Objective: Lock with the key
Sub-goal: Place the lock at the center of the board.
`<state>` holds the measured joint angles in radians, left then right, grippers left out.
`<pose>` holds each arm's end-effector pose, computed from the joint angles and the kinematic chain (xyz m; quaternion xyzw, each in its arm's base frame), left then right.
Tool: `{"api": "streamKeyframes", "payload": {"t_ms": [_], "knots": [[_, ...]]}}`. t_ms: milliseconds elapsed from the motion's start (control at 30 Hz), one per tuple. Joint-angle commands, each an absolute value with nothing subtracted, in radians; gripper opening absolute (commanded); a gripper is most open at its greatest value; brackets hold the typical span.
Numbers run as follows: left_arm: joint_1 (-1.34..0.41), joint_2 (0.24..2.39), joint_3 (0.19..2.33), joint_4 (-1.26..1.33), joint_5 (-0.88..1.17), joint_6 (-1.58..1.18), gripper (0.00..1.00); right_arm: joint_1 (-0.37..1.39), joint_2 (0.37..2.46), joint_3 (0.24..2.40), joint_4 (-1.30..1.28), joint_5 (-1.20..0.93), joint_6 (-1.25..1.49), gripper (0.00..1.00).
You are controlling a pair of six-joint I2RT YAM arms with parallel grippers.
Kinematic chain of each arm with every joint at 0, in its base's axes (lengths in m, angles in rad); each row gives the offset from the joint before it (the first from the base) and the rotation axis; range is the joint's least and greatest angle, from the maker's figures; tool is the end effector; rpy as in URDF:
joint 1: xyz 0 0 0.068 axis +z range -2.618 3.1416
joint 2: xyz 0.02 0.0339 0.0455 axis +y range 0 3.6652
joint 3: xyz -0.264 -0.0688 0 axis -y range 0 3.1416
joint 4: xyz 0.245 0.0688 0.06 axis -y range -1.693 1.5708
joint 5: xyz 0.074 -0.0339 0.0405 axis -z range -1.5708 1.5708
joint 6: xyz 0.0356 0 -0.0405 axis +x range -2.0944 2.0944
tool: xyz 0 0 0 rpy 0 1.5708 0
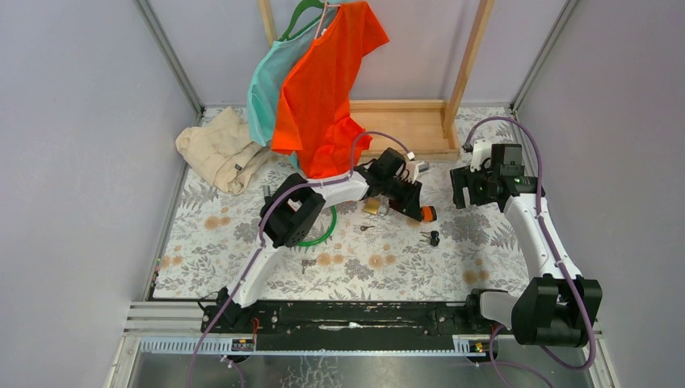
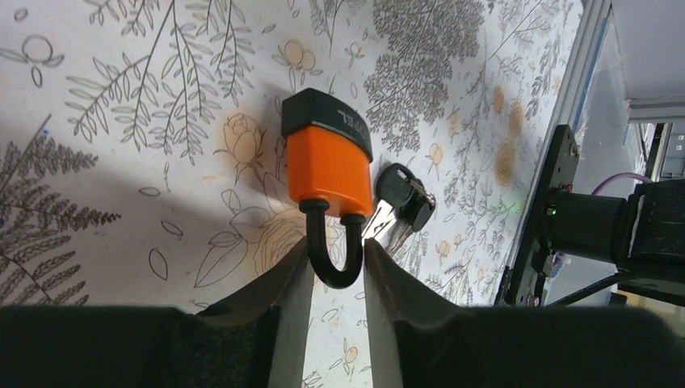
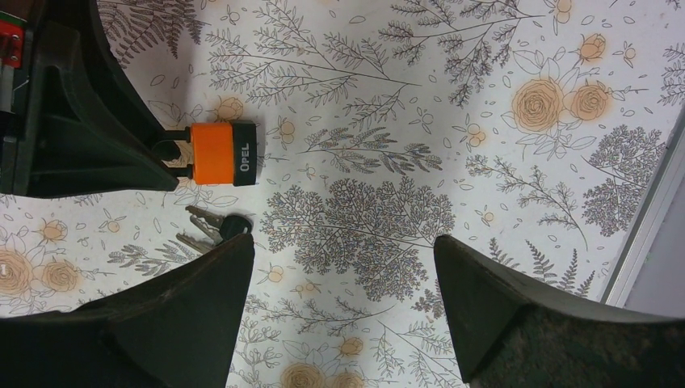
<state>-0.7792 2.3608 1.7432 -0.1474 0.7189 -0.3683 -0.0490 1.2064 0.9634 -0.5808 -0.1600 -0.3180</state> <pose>0.3497 -0.3784 0.1366 0.3107 0.8149 -0.4710 0.1326 0.2523 -0.0067 0.2794 -0.1533 0.9158 0.0068 0.3712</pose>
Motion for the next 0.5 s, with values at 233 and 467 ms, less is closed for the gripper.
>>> {"api": "streamKeyframes", "payload": {"t_ms": [233,467], "knots": [[-0.783,2.251,1.665,-0.159,0.7,-0.251,0.55,-0.055,1.194,0.964,-0.57,-0.199,-0.333,0.89],[-0.784,2.15,1.663,-0.309,0.603,-0.019,0.65,-0.055,1.179,0.962,-0.565,-0.219,-0.349,0.9]]}}
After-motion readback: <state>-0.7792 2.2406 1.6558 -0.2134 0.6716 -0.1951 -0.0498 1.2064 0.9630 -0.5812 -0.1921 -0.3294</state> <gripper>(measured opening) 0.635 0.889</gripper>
